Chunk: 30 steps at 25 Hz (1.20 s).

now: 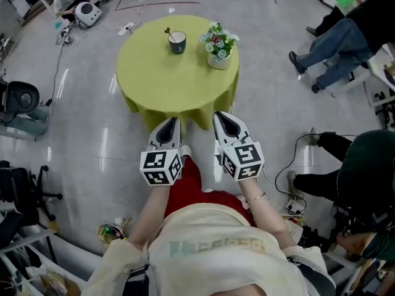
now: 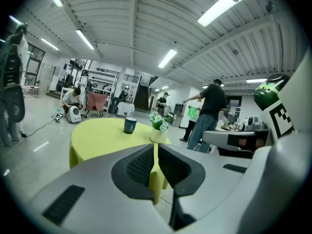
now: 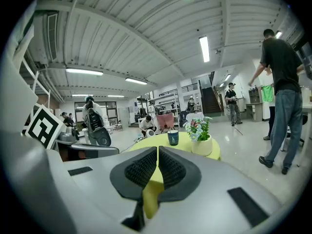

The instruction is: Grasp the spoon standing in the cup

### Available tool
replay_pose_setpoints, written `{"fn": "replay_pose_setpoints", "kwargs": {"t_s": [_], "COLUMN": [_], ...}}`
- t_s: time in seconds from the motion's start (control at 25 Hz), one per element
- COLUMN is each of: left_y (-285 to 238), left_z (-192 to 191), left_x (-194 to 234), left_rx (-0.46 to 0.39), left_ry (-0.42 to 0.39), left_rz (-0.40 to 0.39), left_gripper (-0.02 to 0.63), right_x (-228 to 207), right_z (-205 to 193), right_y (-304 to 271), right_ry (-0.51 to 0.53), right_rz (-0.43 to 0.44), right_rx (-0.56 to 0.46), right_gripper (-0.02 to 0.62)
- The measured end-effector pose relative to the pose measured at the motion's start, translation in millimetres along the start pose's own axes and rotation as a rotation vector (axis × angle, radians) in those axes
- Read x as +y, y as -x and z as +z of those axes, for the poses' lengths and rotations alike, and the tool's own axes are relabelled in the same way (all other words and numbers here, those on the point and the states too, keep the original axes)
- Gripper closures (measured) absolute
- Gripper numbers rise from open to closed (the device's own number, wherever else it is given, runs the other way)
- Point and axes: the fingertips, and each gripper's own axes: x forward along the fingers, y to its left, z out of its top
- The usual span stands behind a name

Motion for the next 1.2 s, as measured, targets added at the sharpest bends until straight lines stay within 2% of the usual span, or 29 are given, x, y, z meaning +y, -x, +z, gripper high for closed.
{"fn": "replay_pose_setpoints", "kwargs": {"t_s": [1.2], "left_y": [-123.6], "left_z": [59.0], "left_x": [118.0], "left_rx": [0.057], "left_ry": [0.018], "left_rz": [-0.019], "left_gripper": [0.565], "right_x": [-22.4], "right_z": [41.1], "right_y": [-175.3], "right_ry": [-0.006], "right_rz": [-0.022], "right_rx": [0.045], "right_gripper": [0.557]}}
